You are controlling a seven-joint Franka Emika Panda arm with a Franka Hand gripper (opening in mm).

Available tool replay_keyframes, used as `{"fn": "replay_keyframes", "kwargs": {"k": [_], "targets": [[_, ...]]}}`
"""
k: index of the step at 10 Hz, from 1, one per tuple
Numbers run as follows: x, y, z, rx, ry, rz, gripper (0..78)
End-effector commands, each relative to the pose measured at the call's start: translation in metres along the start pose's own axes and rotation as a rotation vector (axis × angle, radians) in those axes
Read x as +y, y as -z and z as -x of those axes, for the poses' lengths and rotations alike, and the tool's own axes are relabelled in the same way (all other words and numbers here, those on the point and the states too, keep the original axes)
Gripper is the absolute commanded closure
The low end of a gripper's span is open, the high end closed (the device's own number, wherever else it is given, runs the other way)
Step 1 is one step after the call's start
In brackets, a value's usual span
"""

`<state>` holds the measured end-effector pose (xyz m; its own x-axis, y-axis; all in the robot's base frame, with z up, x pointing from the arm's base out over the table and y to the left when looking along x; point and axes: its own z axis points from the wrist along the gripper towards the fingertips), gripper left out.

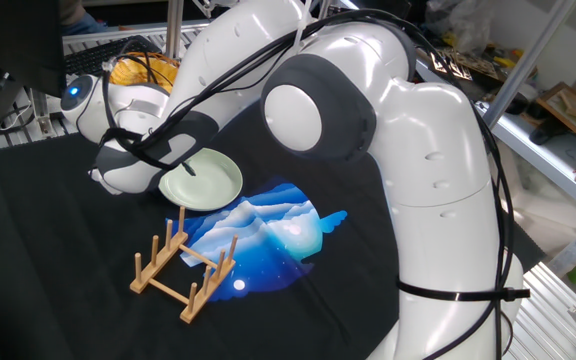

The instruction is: Put the dish on the dish rack

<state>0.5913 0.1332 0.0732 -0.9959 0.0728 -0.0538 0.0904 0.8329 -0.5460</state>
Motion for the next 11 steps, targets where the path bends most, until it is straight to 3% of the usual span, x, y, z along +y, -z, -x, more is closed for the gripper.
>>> {"fn": "replay_keyframes", "kwargs": {"k": [1,7,8,11], "targets": [[-0.0003,-0.0011,-0.0011,0.001,-0.006,-0.004,0.1],[-0.0020,-0.0016,-0.0057,-0.001,-0.003,-0.006,0.1],[-0.0018,-0.0019,-0.0059,-0.003,0.000,-0.008,76.5],[-0.0018,-0.0019,-0.0059,-0.003,0.000,-0.008,76.5]]}}
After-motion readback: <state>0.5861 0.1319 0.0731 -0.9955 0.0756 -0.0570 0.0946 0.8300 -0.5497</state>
